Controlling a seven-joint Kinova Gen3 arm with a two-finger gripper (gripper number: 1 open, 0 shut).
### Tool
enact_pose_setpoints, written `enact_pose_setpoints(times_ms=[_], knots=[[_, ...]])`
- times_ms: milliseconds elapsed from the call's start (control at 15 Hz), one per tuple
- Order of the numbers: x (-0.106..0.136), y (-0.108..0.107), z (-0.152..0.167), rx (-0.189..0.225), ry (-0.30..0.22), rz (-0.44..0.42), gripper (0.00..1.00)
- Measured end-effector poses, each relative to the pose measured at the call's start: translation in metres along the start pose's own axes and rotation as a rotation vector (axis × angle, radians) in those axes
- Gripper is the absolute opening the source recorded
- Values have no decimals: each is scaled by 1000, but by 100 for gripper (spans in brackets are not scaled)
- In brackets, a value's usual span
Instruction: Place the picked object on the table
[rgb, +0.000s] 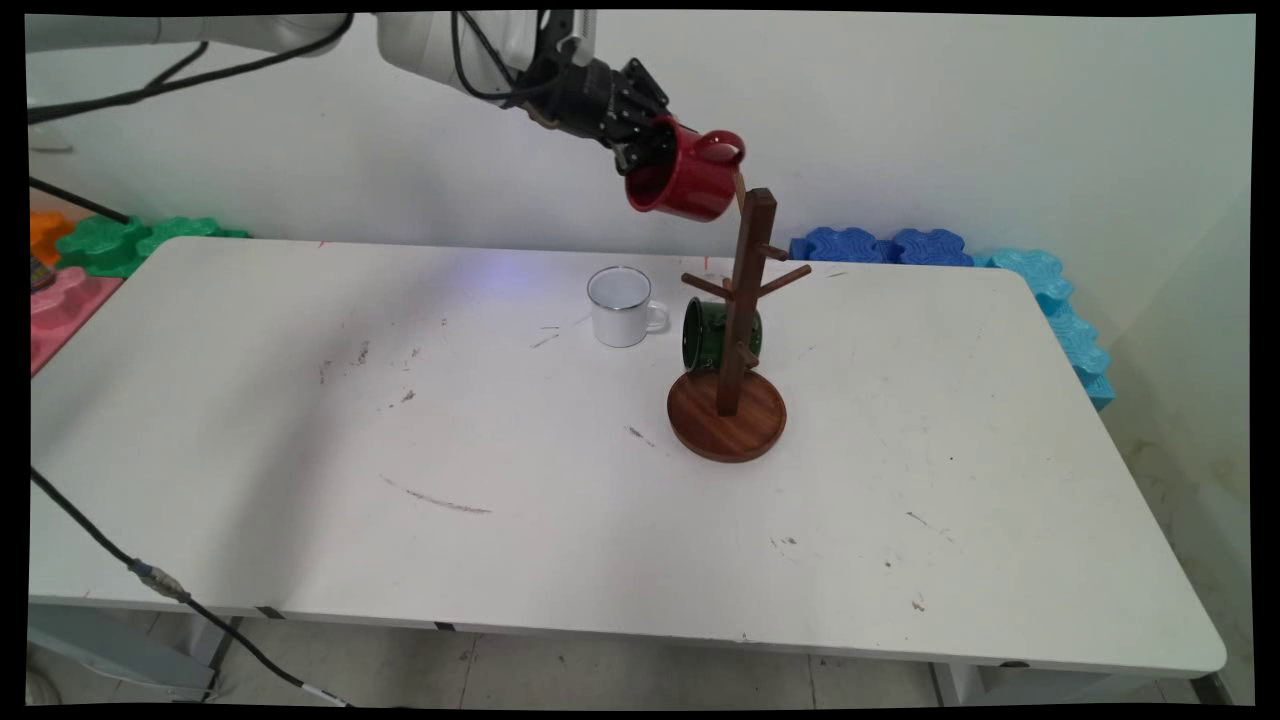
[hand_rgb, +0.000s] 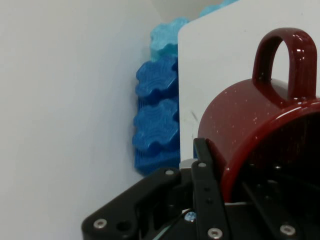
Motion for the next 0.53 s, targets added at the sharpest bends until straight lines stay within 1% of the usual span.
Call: enact_pose_setpoints(times_ms=[267, 533], knots=[[-10, -2, -19, 1, -39, -24, 0], [-22, -2, -41, -9, -86, -48, 0]])
